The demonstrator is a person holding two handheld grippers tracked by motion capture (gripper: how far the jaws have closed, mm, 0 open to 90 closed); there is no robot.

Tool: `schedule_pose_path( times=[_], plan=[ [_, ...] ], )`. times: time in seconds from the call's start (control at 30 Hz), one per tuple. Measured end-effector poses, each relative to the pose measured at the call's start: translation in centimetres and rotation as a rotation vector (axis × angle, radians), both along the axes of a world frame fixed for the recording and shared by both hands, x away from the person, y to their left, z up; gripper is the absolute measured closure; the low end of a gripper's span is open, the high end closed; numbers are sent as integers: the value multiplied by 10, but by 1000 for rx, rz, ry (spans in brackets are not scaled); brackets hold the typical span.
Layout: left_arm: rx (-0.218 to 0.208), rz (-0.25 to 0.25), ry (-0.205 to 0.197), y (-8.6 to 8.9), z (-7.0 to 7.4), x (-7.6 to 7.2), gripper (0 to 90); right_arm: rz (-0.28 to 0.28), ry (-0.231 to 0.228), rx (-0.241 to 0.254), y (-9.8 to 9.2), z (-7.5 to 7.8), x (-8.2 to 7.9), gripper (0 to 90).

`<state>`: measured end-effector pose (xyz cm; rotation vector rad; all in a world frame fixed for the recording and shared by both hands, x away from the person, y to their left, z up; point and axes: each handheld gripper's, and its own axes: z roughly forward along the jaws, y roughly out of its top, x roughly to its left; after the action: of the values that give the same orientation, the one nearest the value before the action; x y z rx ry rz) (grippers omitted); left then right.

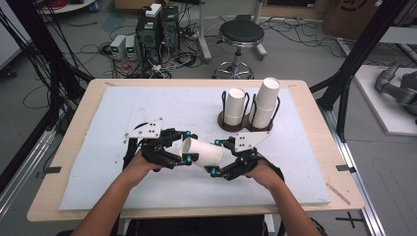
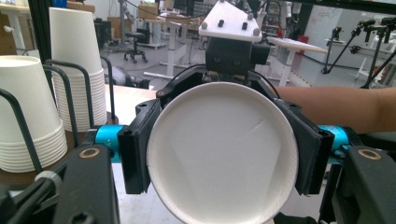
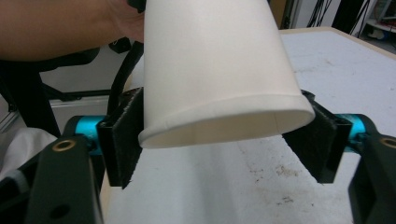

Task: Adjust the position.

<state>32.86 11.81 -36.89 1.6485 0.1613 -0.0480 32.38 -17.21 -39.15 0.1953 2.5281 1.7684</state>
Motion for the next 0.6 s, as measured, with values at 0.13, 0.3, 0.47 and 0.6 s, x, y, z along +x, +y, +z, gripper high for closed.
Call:
schedule_pose_path(
  times=[0.13, 0.3, 0.47, 0.6],
  plan=[
    [22, 0, 3, -1, -1, 0, 353, 4, -12, -13, -3, 1, 0, 318],
    [62, 13, 5, -3, -1, 0, 290, 13, -17, -40, -4, 2, 1, 335],
    [74, -11, 0, -2, -2, 1, 360, 20, -18, -70, -4, 2, 1, 339],
    [37, -12, 6, -2, -2, 1, 360, 15, 27, -41, -3, 1, 2, 243]
  ],
)
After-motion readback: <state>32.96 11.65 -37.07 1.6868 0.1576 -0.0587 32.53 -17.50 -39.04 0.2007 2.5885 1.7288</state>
